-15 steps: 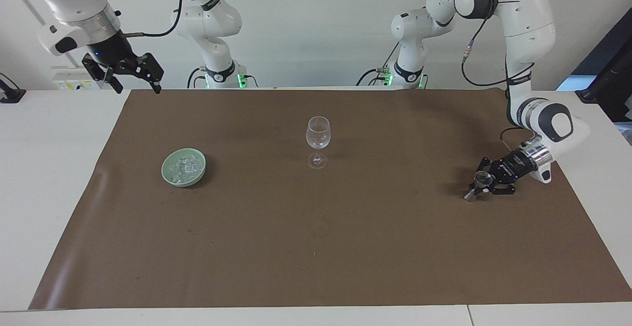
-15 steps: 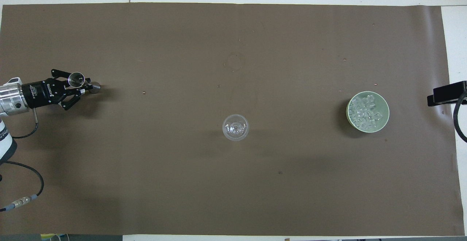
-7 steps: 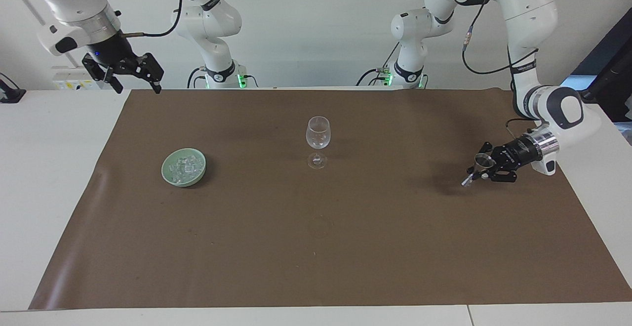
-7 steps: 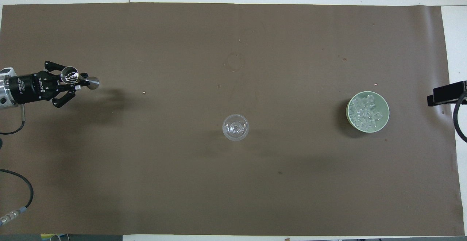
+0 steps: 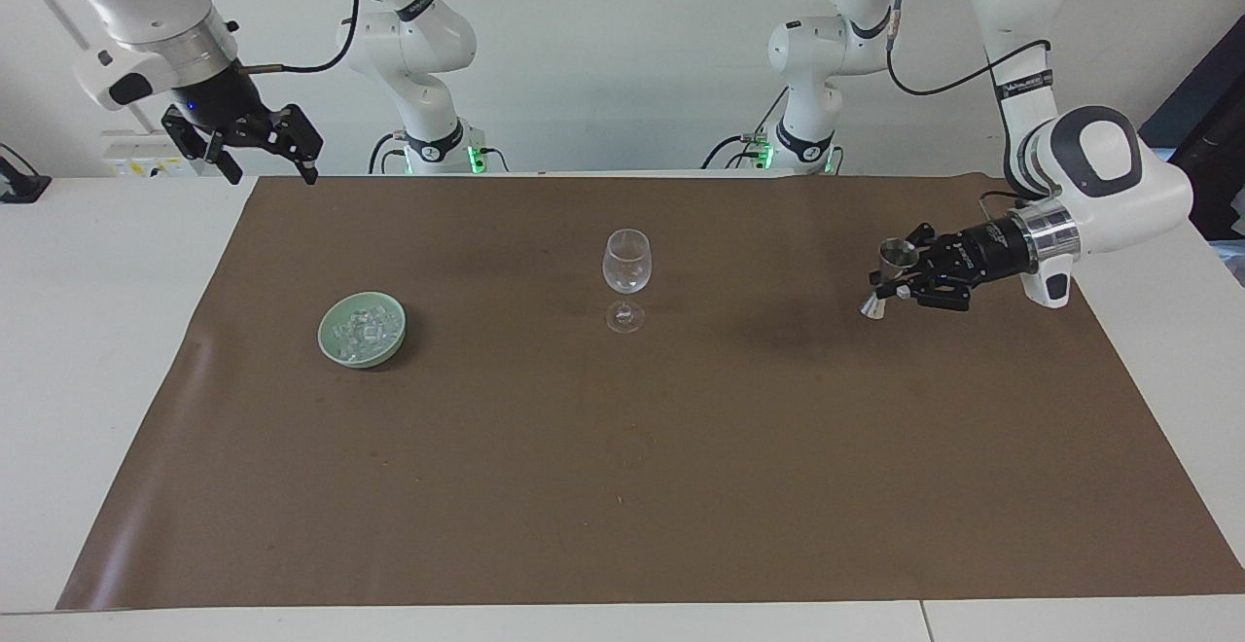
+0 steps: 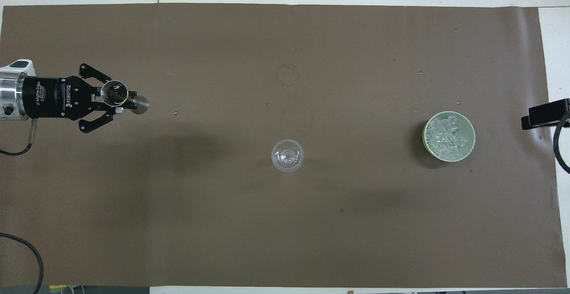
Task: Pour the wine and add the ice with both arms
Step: 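Carry the metal cup with the left gripper to the clear cup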
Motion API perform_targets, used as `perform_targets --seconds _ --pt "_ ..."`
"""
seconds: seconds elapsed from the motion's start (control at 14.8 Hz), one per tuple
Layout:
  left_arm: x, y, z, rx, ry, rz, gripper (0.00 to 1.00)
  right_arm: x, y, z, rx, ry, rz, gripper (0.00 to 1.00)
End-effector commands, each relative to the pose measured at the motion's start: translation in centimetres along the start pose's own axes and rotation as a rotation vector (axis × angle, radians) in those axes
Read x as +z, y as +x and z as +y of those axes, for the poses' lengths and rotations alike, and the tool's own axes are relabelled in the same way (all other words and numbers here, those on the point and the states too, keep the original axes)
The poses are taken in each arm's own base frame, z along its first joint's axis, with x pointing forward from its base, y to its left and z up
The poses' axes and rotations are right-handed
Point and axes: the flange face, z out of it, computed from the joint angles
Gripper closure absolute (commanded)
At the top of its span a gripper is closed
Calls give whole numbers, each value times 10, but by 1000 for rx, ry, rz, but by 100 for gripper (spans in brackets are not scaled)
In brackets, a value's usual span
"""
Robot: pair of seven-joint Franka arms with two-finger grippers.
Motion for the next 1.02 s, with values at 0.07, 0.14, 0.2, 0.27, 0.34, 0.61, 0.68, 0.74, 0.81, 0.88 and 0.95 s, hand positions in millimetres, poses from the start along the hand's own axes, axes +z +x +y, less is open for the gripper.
perform_targets --seconds 0.07,0.14,0.2,0.27,0.34,0.61,0.68,0.74,0.81,0.88,0.95 --pt "42 -55 -23 5 113 62 100 0 -4 2 4 2 -1 0" --pt "50 -68 -26 18 125 64 100 1 -4 1 4 2 -2 0" --pt "64 -80 -29 25 148 67 100 1 -4 1 4 2 -2 0" --pt "78 -90 -32 30 166 81 100 1 -4 1 4 2 -2 0" --pt "94 -99 -35 45 185 117 100 1 -4 1 4 2 -2 0" --pt "155 -123 -52 51 222 225 100 1 -3 2 10 3 2 0" --pt "166 -129 -56 51 219 245 100 1 -3 2 11 2 3 0" --pt "178 -134 -60 46 225 263 100 1 -3 2 7 2 2 0" --pt "188 -136 -62 36 221 299 100 1 -3 1 9 2 2 0" --pt "197 -137 -64 31 217 324 100 1 -3 1 7 4 2 0" --pt "208 -140 -68 31 216 344 100 1 -3 0 6 5 4 0"
